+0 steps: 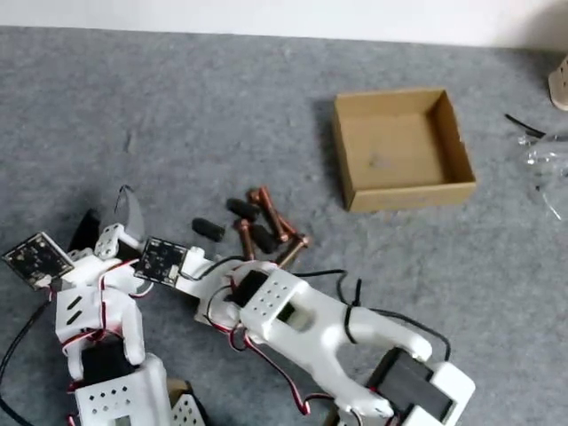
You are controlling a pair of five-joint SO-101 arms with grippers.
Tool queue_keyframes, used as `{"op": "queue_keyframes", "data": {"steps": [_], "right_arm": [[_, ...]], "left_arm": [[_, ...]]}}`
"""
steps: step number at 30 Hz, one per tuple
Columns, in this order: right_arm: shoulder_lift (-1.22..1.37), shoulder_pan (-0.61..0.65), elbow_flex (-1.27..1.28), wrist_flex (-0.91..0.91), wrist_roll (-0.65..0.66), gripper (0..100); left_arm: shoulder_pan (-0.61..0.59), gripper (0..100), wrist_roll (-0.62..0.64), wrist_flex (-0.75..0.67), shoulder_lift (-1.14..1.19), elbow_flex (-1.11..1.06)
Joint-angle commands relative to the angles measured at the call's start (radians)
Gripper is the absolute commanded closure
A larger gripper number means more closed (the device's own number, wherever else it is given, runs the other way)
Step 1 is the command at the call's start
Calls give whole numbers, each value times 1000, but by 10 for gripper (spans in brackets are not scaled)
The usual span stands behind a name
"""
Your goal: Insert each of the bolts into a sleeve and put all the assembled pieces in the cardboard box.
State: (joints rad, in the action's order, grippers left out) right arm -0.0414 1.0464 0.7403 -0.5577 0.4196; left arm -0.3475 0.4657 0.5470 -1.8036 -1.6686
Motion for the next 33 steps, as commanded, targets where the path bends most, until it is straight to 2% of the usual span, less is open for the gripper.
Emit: {"op": "queue_keyframes", "data": {"steps": [1,9,20,28,33], "right_arm": [[38,10,-35,7,3,920],[42,8,-28,-48,3,920],[42,7,-28,-73,3,920],[36,-62,-35,-73,3,920],[36,-59,-33,-73,3,920]], "left_arm": [[-2,783,-5,-23,-13,8],[-50,783,0,-26,-16,10],[-56,783,-2,-23,-16,19],[-56,783,-2,-23,-16,19],[-56,783,-2,-23,-16,19]]}}
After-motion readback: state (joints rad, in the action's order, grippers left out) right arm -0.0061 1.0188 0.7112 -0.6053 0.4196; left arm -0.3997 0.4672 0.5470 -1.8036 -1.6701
